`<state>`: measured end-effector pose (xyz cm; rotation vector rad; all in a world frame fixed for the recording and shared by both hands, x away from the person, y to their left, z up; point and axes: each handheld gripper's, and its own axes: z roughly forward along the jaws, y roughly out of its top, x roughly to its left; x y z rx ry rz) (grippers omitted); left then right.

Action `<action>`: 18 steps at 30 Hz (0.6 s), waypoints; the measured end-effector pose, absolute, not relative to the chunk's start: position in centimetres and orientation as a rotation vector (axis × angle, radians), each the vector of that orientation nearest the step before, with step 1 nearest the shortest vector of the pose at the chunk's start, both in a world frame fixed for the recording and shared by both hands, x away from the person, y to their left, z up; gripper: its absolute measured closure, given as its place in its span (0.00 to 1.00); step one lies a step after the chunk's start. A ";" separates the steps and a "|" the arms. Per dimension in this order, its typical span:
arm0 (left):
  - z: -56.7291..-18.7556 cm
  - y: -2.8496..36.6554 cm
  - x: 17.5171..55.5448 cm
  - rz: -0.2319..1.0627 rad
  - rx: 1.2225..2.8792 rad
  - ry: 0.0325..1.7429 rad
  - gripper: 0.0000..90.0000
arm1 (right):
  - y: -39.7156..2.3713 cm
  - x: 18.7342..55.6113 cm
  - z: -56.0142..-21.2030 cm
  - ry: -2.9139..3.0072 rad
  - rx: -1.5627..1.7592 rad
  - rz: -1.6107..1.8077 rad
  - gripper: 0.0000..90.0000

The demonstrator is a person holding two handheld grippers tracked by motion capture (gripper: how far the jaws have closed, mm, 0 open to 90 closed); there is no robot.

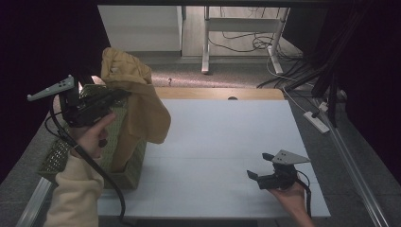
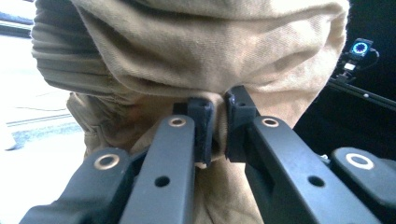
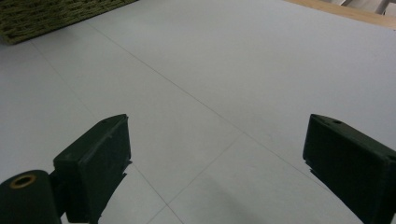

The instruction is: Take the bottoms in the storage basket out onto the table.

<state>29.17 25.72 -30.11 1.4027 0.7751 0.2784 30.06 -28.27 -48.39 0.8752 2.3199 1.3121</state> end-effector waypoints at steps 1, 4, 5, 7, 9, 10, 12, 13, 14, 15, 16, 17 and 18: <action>-30.1 25.5 29.2 0.274 1.403 0.773 0.92 | -28.3 30.1 -48.4 2.320 0.876 1.313 0.09; -29.9 25.0 29.4 0.253 1.407 0.753 0.92 | -28.3 30.0 -48.4 2.318 0.876 1.314 0.09; -29.8 24.8 29.4 0.252 1.411 0.750 0.92 | -28.3 30.0 -48.4 2.318 0.876 1.314 0.09; -29.8 24.5 29.5 0.249 1.413 0.745 0.92 | -28.3 30.0 -48.4 2.314 0.879 1.316 0.09; -29.7 24.3 29.6 0.248 1.413 0.745 0.92 | -28.3 30.1 -48.4 2.314 0.879 1.316 0.09; -29.7 24.2 29.7 0.246 1.414 0.744 0.92 | -28.3 30.1 -48.4 2.313 0.880 1.316 0.09; -29.7 23.9 29.7 0.243 1.416 0.742 0.92 | -28.3 30.1 -48.4 2.312 0.881 1.318 0.09; -29.6 23.7 29.8 0.243 1.419 0.739 0.92 | -28.3 30.1 -48.4 2.311 0.881 1.318 0.09; -29.5 23.6 29.8 0.241 1.419 0.736 0.92 | -28.3 30.1 -48.4 2.312 0.881 1.318 0.09; -29.5 23.5 29.8 0.240 1.420 0.733 0.92 | -28.3 30.1 -48.4 2.312 0.882 1.317 0.09; -29.4 23.3 29.8 0.238 1.419 0.730 0.92 | -28.3 30.1 -48.4 2.312 0.883 1.317 0.09; -29.3 23.2 29.9 0.237 1.419 0.728 0.92 | -28.4 30.1 -48.4 2.321 0.880 1.316 0.09; -29.2 23.0 29.9 0.234 1.418 0.723 0.92 | -28.4 30.1 -48.4 2.322 0.879 1.315 0.09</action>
